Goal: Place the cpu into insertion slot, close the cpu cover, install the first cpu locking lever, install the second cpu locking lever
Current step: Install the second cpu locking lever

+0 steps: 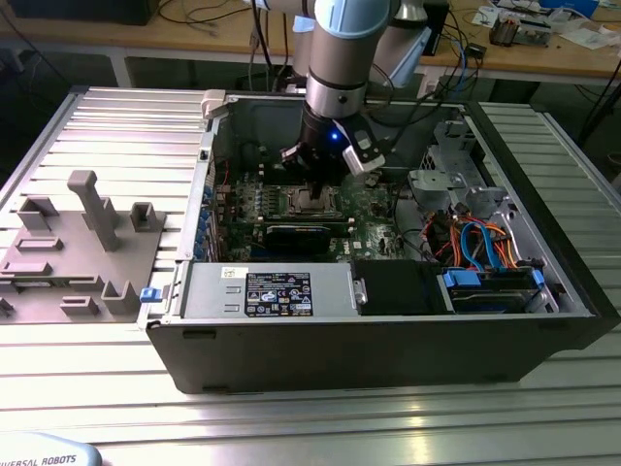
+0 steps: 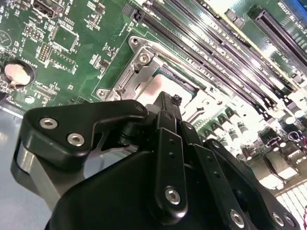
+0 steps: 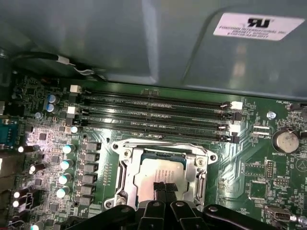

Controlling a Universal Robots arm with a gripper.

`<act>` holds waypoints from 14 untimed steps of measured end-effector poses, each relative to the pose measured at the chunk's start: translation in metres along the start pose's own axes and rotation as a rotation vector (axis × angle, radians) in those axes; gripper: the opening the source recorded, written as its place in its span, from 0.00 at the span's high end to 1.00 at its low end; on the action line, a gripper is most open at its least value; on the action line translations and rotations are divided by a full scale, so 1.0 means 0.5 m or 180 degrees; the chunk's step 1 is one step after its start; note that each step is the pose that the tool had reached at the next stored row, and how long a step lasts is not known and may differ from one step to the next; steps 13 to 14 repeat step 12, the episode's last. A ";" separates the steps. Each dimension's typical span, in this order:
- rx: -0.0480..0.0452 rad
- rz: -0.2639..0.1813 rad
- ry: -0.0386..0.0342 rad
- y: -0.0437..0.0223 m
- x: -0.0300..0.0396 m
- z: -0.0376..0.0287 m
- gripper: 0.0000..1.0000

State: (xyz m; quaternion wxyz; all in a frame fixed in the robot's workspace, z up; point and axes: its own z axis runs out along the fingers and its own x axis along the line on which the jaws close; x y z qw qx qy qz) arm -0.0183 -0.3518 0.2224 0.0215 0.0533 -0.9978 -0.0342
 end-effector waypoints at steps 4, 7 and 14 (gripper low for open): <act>0.0008 0.0000 0.0001 0.002 0.001 -0.024 0.89; 0.0006 0.0000 0.0000 0.003 0.001 -0.029 0.89; 0.0007 0.0000 0.0001 0.003 0.001 -0.029 0.89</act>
